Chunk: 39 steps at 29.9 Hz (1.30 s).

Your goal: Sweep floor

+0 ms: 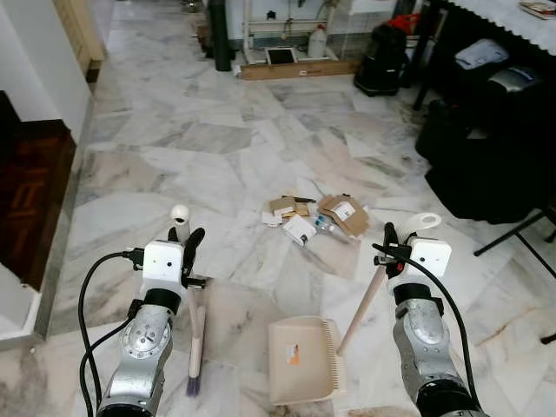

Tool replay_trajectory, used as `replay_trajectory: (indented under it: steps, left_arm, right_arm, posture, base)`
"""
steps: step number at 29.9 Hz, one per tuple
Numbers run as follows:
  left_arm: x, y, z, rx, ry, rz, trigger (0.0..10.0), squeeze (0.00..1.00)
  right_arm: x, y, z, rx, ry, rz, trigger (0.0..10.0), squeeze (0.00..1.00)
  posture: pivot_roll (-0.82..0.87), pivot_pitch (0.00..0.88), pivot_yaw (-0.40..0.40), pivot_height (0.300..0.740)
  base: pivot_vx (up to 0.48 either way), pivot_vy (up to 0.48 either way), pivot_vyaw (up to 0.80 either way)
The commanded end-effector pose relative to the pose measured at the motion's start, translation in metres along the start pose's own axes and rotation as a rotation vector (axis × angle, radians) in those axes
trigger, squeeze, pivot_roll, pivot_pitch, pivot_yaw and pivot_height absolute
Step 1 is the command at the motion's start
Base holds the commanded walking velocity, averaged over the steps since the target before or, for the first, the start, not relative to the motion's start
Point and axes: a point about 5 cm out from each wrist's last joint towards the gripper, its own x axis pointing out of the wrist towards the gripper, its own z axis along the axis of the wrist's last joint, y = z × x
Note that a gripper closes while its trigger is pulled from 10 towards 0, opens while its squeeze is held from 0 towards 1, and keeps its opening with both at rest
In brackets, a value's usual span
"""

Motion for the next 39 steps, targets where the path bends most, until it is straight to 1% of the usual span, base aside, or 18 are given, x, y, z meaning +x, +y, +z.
replay_trajectory:
  steps: [1, 39]
  left_arm:
    - [0.001, -0.0029, 0.0064, 0.006, -0.033, -0.011, 10.0, 0.0]
    - [0.0007, -0.0032, 0.0072, -0.001, -0.033, -0.009, 10.0, 0.0]
  right_arm:
    - [0.0065, -0.0005, 0.012, -0.004, -0.053, -0.001, 10.0, 0.0]
    - [0.0072, 0.004, 0.0117, -0.003, -0.05, 0.011, 10.0, 0.0]
  posture:
    - [0.01, 0.087, -0.042, 0.74]
    - [0.01, 0.095, -0.045, 0.74]
  base:
    - [0.24, 0.0, 0.0]
    - [0.3, 0.0, 0.0]
